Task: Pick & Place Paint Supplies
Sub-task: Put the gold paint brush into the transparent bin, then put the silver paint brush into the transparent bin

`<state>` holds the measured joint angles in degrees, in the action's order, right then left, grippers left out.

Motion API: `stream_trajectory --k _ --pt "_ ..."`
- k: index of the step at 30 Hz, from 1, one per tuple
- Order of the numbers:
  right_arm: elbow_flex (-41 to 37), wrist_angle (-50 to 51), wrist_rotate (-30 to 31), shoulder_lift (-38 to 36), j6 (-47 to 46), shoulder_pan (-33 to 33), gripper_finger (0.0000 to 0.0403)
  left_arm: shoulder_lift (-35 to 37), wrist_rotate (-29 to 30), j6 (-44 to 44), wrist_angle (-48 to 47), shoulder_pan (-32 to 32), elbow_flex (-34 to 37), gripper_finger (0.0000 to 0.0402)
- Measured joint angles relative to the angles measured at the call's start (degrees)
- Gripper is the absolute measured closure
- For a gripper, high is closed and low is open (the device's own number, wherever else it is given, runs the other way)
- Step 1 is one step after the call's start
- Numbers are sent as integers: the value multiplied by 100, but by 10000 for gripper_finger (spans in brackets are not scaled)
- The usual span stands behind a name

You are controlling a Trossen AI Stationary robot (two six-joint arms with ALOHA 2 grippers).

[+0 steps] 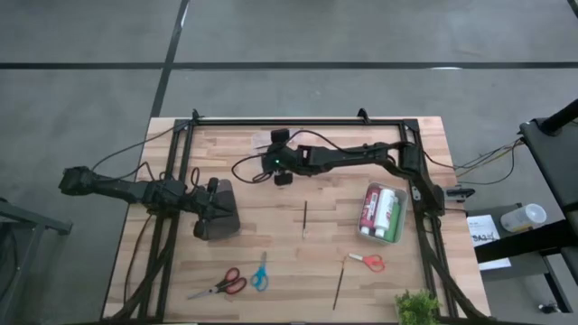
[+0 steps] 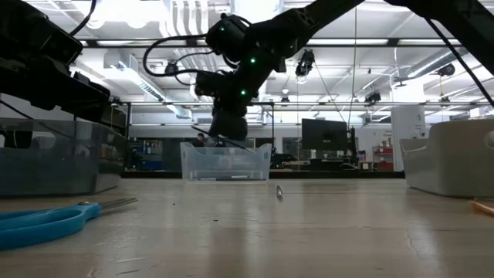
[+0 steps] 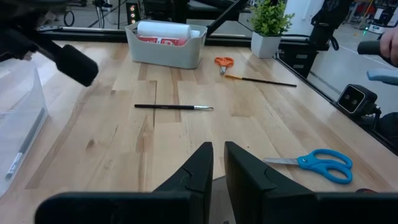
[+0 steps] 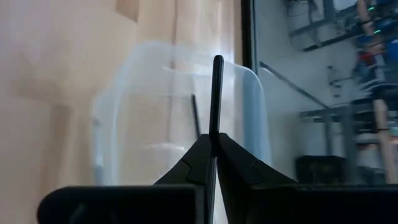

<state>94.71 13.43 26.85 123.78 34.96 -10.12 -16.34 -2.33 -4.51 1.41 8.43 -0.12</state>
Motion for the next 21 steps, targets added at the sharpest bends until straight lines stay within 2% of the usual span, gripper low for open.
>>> stream_trajectory --k 3,8,12,21 --pt "37 14 -377 2 -360 -83 381 0 -2 0 1 2 0 351" --pt "54 14 -819 0 -891 -211 339 -3 0 0 1 0 1 351" --pt "38 16 -893 -2 -799 -200 312 -4 -1 0 0 0 2 351" --pt "159 280 -849 -51 -795 -60 307 -4 -2 0 0 0 2 351"
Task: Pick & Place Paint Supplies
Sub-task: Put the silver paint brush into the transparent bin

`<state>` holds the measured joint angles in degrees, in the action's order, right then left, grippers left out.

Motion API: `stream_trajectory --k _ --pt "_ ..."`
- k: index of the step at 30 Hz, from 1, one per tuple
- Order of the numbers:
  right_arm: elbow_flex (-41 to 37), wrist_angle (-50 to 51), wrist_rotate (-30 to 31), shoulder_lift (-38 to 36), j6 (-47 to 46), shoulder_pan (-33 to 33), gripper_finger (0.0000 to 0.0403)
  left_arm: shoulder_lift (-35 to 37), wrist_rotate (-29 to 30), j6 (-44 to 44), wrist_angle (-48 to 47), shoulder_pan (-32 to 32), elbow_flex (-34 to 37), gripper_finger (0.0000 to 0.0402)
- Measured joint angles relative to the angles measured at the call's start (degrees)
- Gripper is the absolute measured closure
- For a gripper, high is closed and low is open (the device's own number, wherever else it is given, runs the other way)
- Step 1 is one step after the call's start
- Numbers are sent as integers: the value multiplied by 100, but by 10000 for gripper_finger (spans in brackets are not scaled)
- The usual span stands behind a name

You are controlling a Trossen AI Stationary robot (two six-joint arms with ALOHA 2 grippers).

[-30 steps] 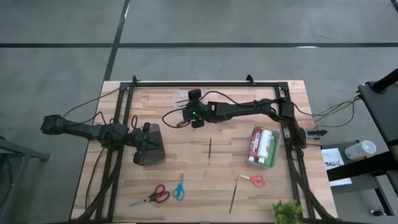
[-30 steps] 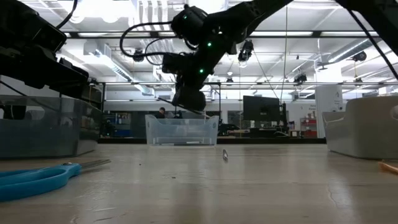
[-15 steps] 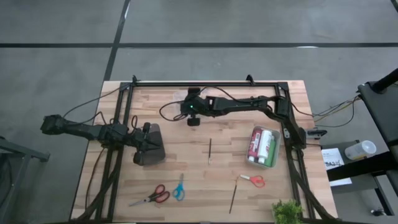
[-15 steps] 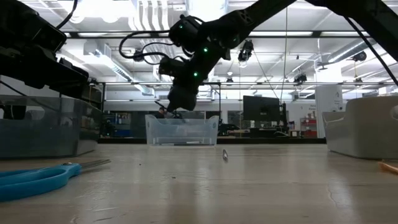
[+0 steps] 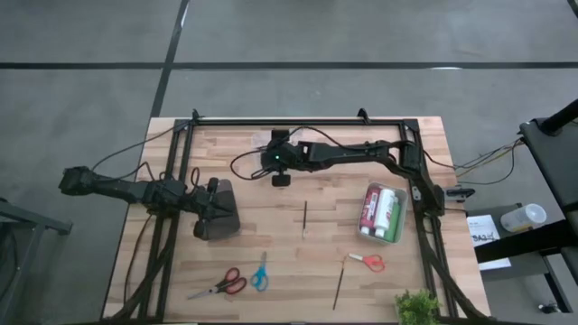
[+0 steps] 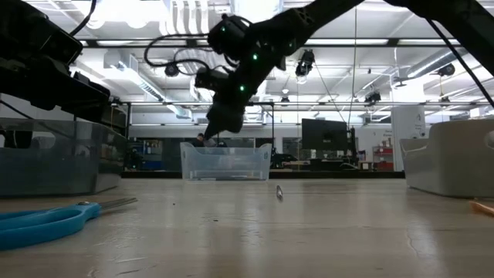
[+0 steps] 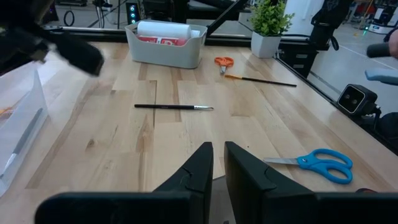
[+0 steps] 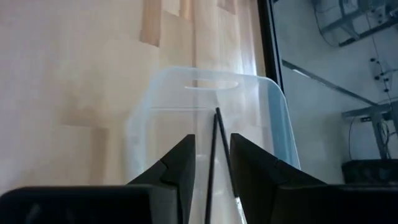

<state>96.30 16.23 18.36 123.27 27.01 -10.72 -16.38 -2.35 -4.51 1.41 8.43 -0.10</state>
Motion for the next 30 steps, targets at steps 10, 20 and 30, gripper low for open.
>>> stream_trajectory --k 10,20,30 --pt "729 2364 260 -418 -3308 705 307 0 2 0 1 1 -1 351" --pt "670 4120 260 -672 -7236 1661 306 1 2 0 1 1 0 351" --pt "7 4197 650 -666 -10571 2091 306 0 2 0 1 0 -2 351"
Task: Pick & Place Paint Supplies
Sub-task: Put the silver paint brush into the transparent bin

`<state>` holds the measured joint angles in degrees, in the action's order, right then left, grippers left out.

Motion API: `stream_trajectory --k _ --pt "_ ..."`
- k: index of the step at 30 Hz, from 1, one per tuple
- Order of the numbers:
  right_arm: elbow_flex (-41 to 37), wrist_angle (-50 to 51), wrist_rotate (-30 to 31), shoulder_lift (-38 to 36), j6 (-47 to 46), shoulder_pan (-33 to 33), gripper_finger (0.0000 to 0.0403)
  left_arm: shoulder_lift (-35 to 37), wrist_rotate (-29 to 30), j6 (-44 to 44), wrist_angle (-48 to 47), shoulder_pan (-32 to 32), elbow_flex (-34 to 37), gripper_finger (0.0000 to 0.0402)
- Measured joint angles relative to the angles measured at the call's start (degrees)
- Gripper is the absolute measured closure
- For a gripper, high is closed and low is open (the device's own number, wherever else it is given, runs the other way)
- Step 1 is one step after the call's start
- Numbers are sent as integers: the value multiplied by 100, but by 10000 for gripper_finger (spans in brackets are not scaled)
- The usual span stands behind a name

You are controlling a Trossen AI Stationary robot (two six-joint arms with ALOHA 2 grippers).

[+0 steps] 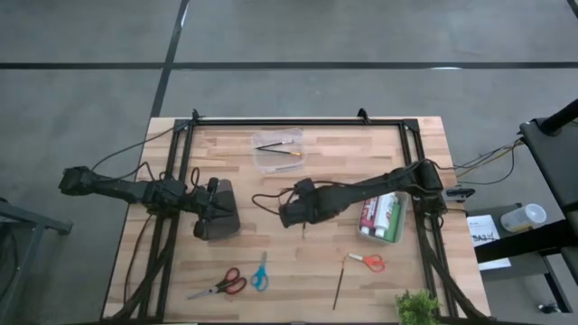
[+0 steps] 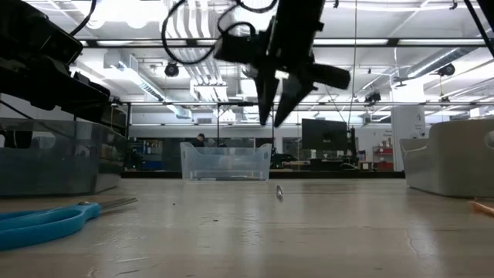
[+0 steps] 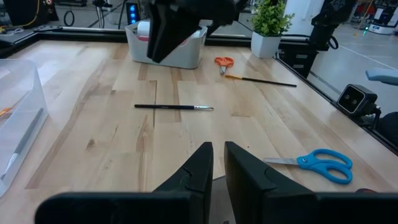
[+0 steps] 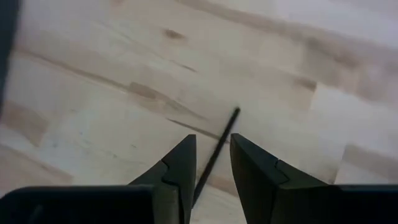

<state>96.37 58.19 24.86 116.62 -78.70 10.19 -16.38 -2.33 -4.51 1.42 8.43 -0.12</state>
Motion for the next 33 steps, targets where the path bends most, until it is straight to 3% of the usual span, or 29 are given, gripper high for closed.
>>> stream_trajectory --k 17,33 --pt "-885 -896 -455 6 -677 -8 306 0 0 0 -1 2 2 351" --pt "-908 -1123 -1085 578 -505 -96 306 2 -2 0 -1 2 2 351"
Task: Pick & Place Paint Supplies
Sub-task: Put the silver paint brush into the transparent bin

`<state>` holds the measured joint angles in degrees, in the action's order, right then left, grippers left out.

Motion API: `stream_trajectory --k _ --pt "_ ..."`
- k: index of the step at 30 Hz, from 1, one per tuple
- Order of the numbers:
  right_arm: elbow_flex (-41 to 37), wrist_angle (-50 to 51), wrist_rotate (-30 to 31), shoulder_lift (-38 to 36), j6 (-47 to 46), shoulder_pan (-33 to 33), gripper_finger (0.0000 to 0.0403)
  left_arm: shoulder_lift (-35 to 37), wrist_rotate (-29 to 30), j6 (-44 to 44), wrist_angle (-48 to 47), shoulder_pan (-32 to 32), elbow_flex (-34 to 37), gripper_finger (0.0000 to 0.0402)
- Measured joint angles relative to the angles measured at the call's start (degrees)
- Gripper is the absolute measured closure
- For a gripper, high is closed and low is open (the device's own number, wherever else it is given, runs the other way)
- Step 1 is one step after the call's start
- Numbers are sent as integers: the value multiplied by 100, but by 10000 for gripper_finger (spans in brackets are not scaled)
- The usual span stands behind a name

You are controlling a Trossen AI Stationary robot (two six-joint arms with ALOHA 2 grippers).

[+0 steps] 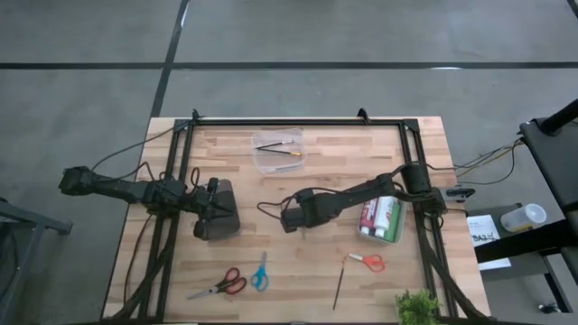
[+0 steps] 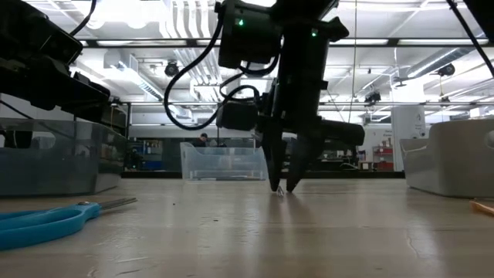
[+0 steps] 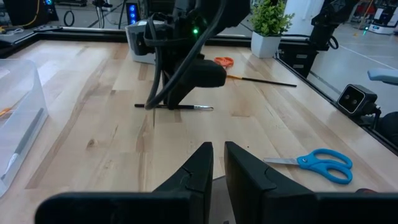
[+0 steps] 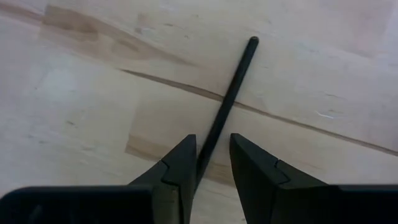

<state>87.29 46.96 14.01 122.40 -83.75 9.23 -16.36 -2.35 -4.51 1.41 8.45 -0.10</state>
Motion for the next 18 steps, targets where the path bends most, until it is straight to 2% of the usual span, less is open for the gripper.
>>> stream_trajectory --k 9,16,18 --pt "6 63 -189 47 188 -62 313 0 2 0 2 0 -2 351" --pt "6 195 -206 49 294 -67 381 -1 2 0 1 -2 -2 351" --pt "6 197 -204 51 297 -65 387 0 0 0 0 0 0 351"
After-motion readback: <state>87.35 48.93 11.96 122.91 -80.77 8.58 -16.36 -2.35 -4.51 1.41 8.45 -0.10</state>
